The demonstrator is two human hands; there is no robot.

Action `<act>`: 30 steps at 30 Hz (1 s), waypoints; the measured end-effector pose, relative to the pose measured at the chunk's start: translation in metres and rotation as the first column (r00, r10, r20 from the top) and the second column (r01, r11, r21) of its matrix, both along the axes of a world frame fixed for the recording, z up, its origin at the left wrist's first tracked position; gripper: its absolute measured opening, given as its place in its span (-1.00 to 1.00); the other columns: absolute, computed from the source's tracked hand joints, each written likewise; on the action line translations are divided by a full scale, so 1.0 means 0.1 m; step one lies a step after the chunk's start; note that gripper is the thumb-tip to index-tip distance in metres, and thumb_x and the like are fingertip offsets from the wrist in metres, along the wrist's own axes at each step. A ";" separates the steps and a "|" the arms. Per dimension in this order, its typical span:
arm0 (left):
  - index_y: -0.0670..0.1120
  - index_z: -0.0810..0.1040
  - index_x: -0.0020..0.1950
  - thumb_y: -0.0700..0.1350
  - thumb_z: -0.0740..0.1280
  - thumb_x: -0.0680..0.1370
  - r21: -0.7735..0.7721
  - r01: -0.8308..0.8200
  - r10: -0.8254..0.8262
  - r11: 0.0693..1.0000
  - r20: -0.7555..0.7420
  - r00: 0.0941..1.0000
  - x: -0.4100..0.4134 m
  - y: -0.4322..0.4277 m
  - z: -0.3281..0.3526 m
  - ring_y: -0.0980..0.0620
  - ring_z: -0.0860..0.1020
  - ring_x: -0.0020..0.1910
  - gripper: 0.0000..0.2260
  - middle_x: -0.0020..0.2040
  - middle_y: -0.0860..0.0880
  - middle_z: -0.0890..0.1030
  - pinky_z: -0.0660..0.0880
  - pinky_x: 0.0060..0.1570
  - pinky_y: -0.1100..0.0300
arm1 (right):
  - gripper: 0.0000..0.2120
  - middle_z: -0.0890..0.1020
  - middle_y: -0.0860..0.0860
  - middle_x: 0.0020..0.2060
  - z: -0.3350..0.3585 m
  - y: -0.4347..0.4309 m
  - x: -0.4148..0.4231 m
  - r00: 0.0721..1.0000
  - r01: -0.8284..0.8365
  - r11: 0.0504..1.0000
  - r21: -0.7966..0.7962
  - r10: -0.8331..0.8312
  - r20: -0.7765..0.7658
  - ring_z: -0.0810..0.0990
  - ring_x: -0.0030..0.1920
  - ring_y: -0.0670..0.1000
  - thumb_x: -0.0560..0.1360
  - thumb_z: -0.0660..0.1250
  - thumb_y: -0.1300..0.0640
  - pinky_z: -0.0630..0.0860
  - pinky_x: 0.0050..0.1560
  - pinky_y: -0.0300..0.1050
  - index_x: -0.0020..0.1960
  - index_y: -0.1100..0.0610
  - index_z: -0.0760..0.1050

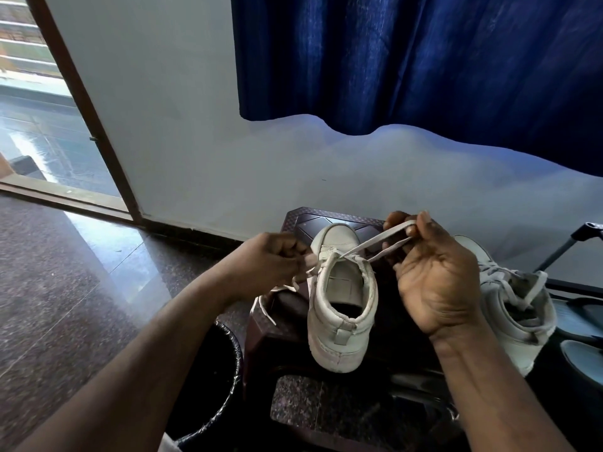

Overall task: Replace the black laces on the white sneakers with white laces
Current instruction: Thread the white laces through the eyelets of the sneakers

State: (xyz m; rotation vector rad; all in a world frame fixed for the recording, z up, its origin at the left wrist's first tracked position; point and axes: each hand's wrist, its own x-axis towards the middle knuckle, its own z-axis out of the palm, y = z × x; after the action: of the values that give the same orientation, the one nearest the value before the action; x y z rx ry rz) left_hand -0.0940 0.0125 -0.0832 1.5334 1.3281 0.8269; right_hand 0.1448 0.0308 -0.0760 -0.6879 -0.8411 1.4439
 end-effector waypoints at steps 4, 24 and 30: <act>-0.16 0.63 -0.06 -0.05 0.45 0.61 0.050 0.029 -0.031 0.998 0.038 0.999 0.12 0.02 -0.01 0.12 0.41 -0.34 -0.82 -0.30 0.04 0.53 0.35 -0.32 0.30 | -0.78 0.70 0.07 -0.02 0.01 -0.01 -0.02 0.996 -0.047 0.999 0.018 0.049 -0.076 0.62 0.02 0.06 0.55 0.33 0.05 0.57 0.01 -0.03 -0.23 0.09 0.59; -0.13 0.60 -0.03 -0.01 0.38 0.66 0.079 0.050 -0.046 0.996 -0.054 0.998 0.11 0.01 -0.01 0.06 0.35 -0.30 -0.80 -0.32 0.07 0.47 0.30 -0.22 0.14 | -0.87 0.62 0.09 -0.21 -0.16 -0.02 -0.18 0.970 -0.024 0.999 -0.030 0.030 0.242 0.52 -0.18 0.02 0.44 0.47 0.06 0.46 0.03 -0.04 -0.25 0.07 0.66; -0.10 0.54 -0.20 0.02 0.41 0.63 0.137 0.021 0.029 0.990 -0.351 0.936 0.06 0.05 0.01 0.12 0.34 -0.38 -0.73 -0.41 0.12 0.45 0.33 -0.28 0.19 | -0.81 0.61 0.10 -0.25 -0.18 0.02 -0.17 0.973 -0.035 0.997 -0.075 0.051 0.225 0.52 -0.22 0.03 0.45 0.53 0.05 0.48 -0.03 -0.02 -0.20 0.13 0.61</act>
State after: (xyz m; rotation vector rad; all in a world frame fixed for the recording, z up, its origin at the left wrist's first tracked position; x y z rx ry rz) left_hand -0.0879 0.0174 -0.0825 1.8540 1.5566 0.6774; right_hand 0.1277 0.0328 -0.0942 -0.9055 -0.9897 1.4575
